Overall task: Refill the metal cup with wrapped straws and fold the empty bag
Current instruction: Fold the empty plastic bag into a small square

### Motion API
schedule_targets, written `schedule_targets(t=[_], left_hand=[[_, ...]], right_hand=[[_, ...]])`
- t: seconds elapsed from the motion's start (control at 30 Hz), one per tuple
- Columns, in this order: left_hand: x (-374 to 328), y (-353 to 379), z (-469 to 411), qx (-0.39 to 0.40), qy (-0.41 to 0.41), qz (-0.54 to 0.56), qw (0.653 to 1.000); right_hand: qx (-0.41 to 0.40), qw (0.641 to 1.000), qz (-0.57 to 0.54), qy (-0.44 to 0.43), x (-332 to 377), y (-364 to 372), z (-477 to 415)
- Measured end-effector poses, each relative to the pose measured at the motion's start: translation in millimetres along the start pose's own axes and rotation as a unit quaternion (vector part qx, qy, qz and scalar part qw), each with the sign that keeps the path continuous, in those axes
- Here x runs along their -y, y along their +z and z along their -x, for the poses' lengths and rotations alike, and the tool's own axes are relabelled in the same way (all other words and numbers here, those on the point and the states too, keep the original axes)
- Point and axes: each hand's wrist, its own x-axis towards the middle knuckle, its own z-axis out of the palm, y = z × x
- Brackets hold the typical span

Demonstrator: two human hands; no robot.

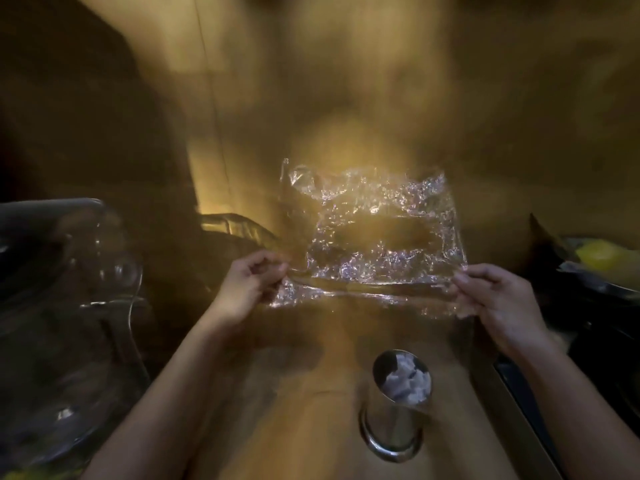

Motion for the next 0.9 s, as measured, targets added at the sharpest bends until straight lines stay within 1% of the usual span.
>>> schedule_targets(t=[0.1,0.2,0.3,0.37,0.4,0.43,0.47,0.5,0.53,0.57,0.6,0.63,0.67,0.7,0.77,0.8,0.83,0.9], left_hand=[[-4,-3,1,-0.017,0.037,0.012,0.999],[-10,-8,2,-0.01,0.077,0.008,0.997],[-20,-14,5,-0.02,0.12,0.011,0.993],[-25,-19,4,-0.055,0.142,0.055,0.987],[-27,-22,5,-0.063,0.14,0.089,0.984],[-27,-24,7,-0.052,0.124,0.123,0.983],[-26,-26,9,-0.016,0.095,0.146,0.985],[-23,-26,14,0.042,0.062,0.144,0.987],[-19,-25,20,0.105,0.034,0.102,0.989],[-12,-22,25,0.16,0.019,0.033,0.986],[-7,-16,29,0.192,0.018,-0.046,0.98],[-1,-8,33,0.196,0.017,-0.09,0.976],[4,1,35,0.174,0.008,-0.092,0.98],[7,10,36,0.132,-0.004,-0.05,0.99],[11,18,35,0.048,-0.003,0.02,0.999],[10,17,33,0.021,0.009,0.008,1.0],[9,15,33,0.011,0.022,-0.006,1.0],[9,10,33,0.015,0.043,-0.022,0.999]], right_hand=[[0.02,0.999,-0.039,0.001,4,4,-3],[0.039,0.997,-0.071,0.017,9,3,-3],[0.026,0.993,-0.108,0.045,4,-3,-7],[0.012,0.987,-0.144,0.066,-2,-9,-12],[0.018,0.986,-0.153,0.068,-3,-11,-13],[0.027,0.985,-0.156,0.065,-5,-13,-15],[0.034,0.986,-0.154,0.062,-4,-14,-15],[0.034,0.986,-0.149,0.064,-4,-15,-16],[0.027,0.988,-0.138,0.069,-5,-16,-16],[0.021,0.991,-0.114,0.07,-7,-17,-17],[0.021,0.993,-0.095,0.064,-10,-15,-17],[0.024,0.994,-0.09,0.058,-12,-14,-19],[0.025,0.993,-0.097,0.059,-14,-11,-19],[0.026,0.992,-0.109,0.063,-15,-9,-20],[0.03,0.991,-0.11,0.069,-12,-7,-16],[0.033,0.991,-0.106,0.071,-11,-8,-14],[0.039,0.991,-0.101,0.073,-10,-9,-13],[0.044,0.992,-0.095,0.075,-9,-11,-9]])
